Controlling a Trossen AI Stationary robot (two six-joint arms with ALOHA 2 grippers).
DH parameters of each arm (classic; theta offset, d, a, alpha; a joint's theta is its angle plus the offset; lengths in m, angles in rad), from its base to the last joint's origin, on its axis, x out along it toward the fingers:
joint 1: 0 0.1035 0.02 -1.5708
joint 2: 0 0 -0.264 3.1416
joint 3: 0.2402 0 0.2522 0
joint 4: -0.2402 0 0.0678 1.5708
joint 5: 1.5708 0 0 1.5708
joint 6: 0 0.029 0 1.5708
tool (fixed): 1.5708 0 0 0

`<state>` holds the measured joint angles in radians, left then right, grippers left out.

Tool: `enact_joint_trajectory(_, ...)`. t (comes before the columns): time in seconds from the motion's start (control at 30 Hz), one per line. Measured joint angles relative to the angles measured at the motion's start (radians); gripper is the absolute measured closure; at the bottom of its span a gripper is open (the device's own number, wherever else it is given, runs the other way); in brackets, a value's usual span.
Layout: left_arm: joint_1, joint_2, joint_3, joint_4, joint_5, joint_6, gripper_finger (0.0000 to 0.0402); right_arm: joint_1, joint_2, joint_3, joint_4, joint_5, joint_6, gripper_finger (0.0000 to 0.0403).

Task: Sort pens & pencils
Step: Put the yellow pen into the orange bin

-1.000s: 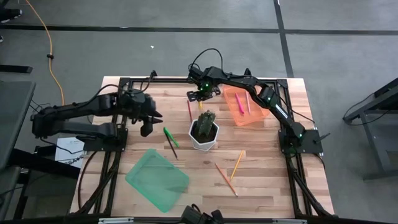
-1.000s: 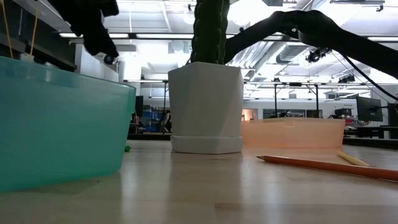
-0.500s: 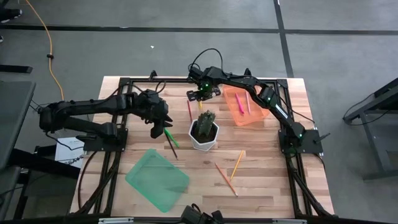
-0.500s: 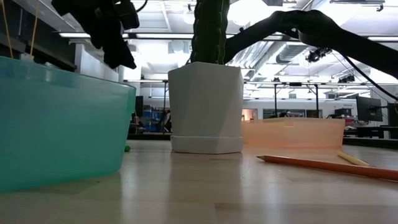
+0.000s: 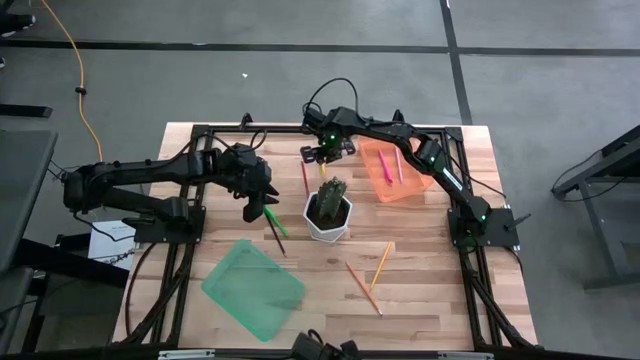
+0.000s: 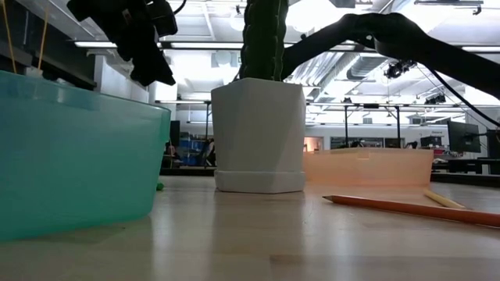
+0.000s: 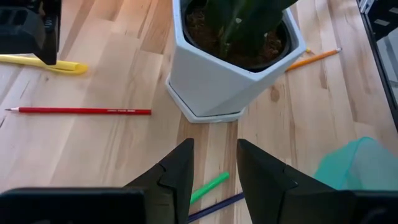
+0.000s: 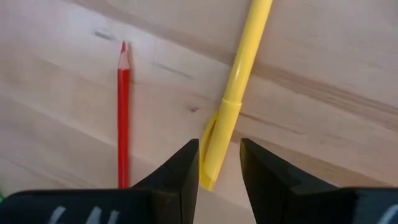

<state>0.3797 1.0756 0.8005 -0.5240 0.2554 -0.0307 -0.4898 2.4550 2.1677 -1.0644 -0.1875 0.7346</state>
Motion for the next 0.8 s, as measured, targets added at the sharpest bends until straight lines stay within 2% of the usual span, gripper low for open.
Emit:
enact_joint_trajectory(0.3, 0.000, 0.000, 0.000, -0.001, 0.000, 0.001, 0.0293, 0.019, 0.000, 0.005, -0.005, -0.022, -0.008, 0.0295)
enact_joint_trajectory(0.5, 0.000, 0.000, 0.000, -0.002, 0.001, 0.003, 0.0293, 0.053, 0.000, 0.011, 0.079, -0.059, -0.001, 0.0295)
enact_joint_trajectory(0.8, 0.000, 0.000, 0.000, -0.027, 0.014, 0.004, 0.0293, 0.045, 0.000, 0.011, 0.179, -0.140, 0.001, 0.0295)
